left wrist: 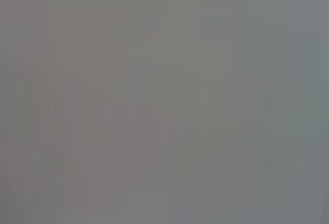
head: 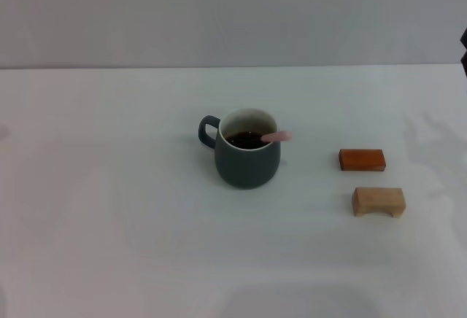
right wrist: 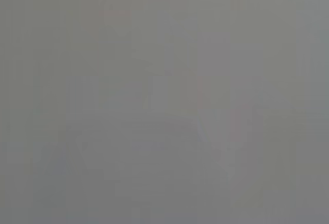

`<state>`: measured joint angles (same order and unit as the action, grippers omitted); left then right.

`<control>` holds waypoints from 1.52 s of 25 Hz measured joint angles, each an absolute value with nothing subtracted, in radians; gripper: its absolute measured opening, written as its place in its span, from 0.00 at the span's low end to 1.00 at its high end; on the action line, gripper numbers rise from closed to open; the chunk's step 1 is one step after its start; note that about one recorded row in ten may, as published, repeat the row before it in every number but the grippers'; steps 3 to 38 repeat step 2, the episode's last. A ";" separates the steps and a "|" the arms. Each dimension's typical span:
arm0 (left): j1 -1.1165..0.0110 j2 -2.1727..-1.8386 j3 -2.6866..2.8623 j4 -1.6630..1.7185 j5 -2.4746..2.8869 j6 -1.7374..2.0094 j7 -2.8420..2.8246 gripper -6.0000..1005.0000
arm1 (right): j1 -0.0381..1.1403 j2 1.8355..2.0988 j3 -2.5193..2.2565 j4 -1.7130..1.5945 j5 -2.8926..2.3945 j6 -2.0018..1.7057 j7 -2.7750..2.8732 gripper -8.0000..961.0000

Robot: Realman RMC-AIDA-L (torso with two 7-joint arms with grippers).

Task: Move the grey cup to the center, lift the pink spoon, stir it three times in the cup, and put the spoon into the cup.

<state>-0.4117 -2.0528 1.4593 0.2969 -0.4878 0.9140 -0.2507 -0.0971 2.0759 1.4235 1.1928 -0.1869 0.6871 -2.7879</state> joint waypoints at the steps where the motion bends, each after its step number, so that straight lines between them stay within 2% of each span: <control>1: -0.414 -2.055 1.459 0.297 -0.488 0.914 -0.239 0.02 | -0.097 2.076 1.424 1.193 -0.187 0.687 -2.788 0.32; 38: -0.414 -2.055 1.459 0.297 -0.488 0.914 -0.239 0.02 | -0.101 2.076 1.425 1.200 -0.190 0.670 -2.789 0.32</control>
